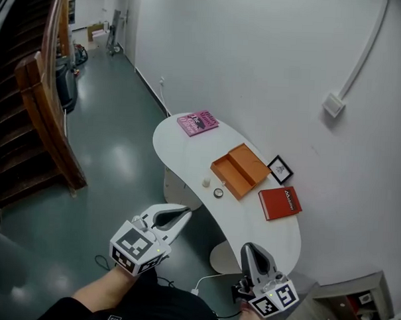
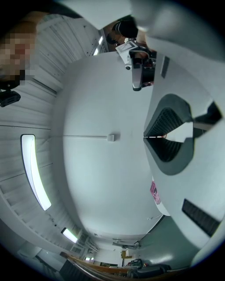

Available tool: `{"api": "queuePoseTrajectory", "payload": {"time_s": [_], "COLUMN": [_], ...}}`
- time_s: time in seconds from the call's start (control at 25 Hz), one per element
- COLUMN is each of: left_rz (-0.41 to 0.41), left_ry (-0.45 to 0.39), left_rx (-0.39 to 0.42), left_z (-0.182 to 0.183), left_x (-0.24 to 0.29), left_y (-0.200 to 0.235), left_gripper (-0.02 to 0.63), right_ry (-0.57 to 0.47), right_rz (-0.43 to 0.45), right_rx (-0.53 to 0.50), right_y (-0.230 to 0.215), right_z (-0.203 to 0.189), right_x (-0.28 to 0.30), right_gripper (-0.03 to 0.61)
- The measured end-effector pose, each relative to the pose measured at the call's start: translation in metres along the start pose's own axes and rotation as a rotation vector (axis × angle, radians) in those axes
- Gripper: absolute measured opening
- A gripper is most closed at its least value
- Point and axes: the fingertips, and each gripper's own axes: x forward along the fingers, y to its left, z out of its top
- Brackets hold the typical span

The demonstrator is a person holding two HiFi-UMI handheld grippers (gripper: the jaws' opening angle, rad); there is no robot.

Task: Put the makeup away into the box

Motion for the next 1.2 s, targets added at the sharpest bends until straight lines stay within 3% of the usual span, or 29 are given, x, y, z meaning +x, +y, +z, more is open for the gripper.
{"api": "queuePoseTrajectory", "payload": {"time_s": [0.6, 0.76, 0.92, 1.2], "left_rz": [-0.032, -0.037, -0.006, 0.013], "left_ry": [0.041, 0.045, 0.038, 0.067], "left_rx": [-0.006, 0.002, -0.045, -0.090], "left_z": [0.004, 0.000, -0.003, -0.019], "left_x": [0.057, 0.063, 0.064, 0.107], "left_y": [0.182, 0.218, 0.248, 0.283], "left_gripper": [0.018, 0.018, 0.018, 0.018], "right_ry": [0.013, 0.018, 0.065, 0.074], "right_rz": [0.013, 0.029, 0.049, 0.032], "right_rx": [0.119, 0.075, 0.058, 0.081], "right_y": [-0.058, -0.060, -0.060, -0.112], "right_z": [-0.021, -0.019, -0.026, -0.027], "right_x": [0.195, 0.238, 0.260, 0.283], "right_gripper": [0.037, 0.037, 0.037, 0.037]}}
